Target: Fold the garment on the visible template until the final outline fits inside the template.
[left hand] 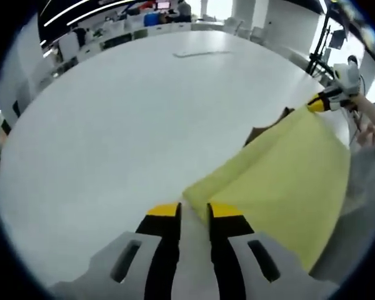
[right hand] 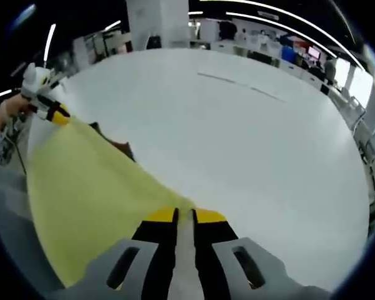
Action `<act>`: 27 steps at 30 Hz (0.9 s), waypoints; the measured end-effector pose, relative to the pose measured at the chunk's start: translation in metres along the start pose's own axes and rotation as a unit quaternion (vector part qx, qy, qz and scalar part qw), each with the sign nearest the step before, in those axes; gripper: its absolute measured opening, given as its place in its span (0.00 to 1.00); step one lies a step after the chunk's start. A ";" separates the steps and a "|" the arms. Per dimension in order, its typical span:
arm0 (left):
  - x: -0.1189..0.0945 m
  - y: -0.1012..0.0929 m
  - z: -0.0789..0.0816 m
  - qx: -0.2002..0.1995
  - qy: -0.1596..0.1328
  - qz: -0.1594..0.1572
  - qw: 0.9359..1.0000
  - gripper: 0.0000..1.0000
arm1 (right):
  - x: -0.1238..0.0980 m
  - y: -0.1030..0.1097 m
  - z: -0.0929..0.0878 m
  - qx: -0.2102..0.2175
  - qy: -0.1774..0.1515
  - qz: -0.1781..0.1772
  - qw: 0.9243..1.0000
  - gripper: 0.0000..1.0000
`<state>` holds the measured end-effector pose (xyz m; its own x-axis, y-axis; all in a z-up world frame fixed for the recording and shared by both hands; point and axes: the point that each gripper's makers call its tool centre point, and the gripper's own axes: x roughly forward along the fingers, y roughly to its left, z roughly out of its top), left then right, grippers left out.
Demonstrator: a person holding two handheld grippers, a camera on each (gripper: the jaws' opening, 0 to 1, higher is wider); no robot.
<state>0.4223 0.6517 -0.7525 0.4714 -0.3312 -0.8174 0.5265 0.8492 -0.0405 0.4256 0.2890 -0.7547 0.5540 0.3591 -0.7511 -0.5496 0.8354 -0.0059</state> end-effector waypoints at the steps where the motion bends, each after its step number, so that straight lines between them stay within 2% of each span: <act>1: -0.002 0.001 0.001 0.002 -0.002 0.002 1.000 0.15 | -0.001 -0.001 0.001 0.001 -0.002 -0.001 1.000 0.11; 4: -0.006 0.000 0.005 0.004 -0.007 0.003 1.000 0.18 | -0.005 -0.001 0.005 0.002 -0.010 0.000 1.000 0.13; 6: -0.009 -0.002 0.008 0.001 -0.012 -0.003 1.000 0.20 | -0.006 0.001 0.007 0.004 -0.012 0.005 1.000 0.19; 8: -0.012 -0.005 0.014 -0.003 -0.024 -0.009 1.000 0.21 | -0.008 0.002 0.010 -0.007 -0.014 -0.002 1.000 0.19; 10: -0.015 -0.009 0.013 0.001 -0.015 -0.017 1.000 0.23 | -0.010 0.003 0.013 -0.011 -0.018 -0.003 1.000 0.18; 12: -0.018 -0.013 0.012 0.013 -0.006 -0.021 1.000 0.25 | -0.012 0.007 0.015 -0.012 -0.021 0.004 1.000 0.21; 16: -0.023 -0.019 0.014 0.019 -0.007 -0.026 0.999 0.29 | -0.015 0.012 0.018 -0.024 -0.020 0.007 0.999 0.28; 22: -0.035 -0.026 0.018 0.039 -0.012 -0.026 0.999 0.38 | -0.028 0.018 0.028 -0.039 -0.032 0.006 0.999 0.30; 27: -0.044 -0.031 0.021 0.048 -0.018 -0.028 0.998 0.42 | -0.036 0.027 0.028 -0.055 -0.026 0.012 0.998 0.34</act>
<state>0.4005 0.6315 -0.7034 0.4634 -0.3921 -0.7947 0.6164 0.7869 -0.0288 0.4083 0.3105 -0.7095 0.5705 0.4018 -0.7163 -0.6266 0.7768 -0.0633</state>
